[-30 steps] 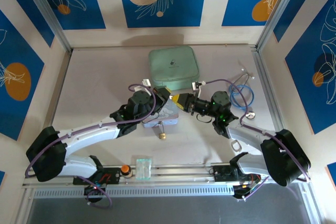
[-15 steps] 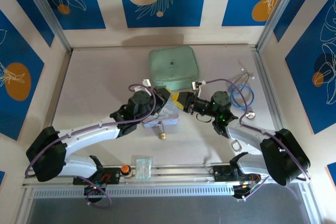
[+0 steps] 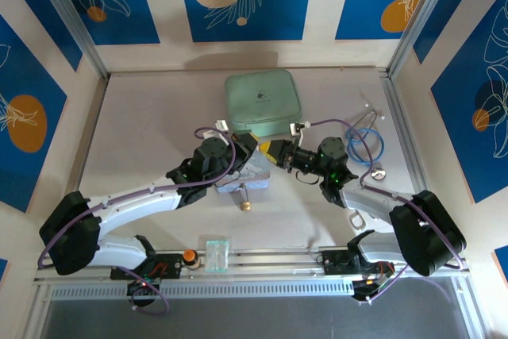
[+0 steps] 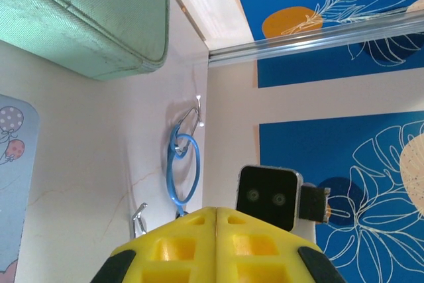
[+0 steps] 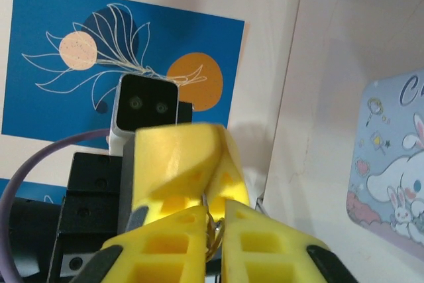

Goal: Unlock the padlock with the key

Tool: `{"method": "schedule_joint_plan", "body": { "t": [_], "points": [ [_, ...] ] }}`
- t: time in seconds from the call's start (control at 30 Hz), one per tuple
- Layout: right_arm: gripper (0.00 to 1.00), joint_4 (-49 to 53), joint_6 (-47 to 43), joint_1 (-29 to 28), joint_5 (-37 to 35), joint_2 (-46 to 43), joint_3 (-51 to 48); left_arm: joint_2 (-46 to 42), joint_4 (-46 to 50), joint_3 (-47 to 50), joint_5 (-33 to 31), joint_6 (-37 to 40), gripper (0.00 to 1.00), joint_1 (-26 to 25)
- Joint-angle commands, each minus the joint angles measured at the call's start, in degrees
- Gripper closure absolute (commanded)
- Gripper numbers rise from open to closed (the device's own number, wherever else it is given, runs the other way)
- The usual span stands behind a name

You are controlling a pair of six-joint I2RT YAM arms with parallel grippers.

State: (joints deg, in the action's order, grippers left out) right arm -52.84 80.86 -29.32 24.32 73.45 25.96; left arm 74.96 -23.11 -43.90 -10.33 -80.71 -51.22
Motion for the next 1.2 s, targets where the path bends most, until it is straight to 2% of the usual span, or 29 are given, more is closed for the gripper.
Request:
{"method": "schedule_joint_plan", "body": {
  "t": [0.0, 0.5, 0.6, 0.7, 0.8, 0.9, 0.97, 1.17],
  "points": [
    [0.93, -1.5, -0.6, 0.0, 0.1, -0.3, 0.2, -0.8, -0.2, -1.6, 0.3, -0.3, 1.0, 0.2],
    [1.0, 0.0, -1.2, 0.1, -0.5, -1.5, -0.5, -1.4, 0.1, -0.8, -1.1, 0.1, 0.99, 0.1],
    [1.0, 1.9, -1.8, 0.3, -0.7, -2.2, -0.7, -1.9, 1.0, -0.4, -2.0, 0.4, 0.76, 0.1],
    [1.0, 4.3, -2.4, 0.8, -0.5, -3.1, -1.0, -2.9, 1.1, 0.6, -3.2, 1.2, 0.47, 0.2],
    [1.0, 7.3, -3.3, 1.4, -0.2, -4.2, -1.5, -5.0, 5.9, 0.0, -4.7, 3.9, 0.3, 0.2],
    [1.0, 10.1, -4.7, 1.8, 0.2, -5.4, -2.2, -7.2, 15.8, -2.4, -6.0, 7.0, 0.22, 0.2],
    [1.0, 14.6, -6.7, 2.1, 0.6, -6.6, -2.1, -7.5, 23.5, -4.4, -5.8, 8.5, 0.23, 0.2],
    [1.0, 37.2, -16.7, 3.7, 1.7, -11.5, -0.1, -5.5, 34.5, -5.5, -0.7, 14.2, 0.24, -0.9]
  ]
}}
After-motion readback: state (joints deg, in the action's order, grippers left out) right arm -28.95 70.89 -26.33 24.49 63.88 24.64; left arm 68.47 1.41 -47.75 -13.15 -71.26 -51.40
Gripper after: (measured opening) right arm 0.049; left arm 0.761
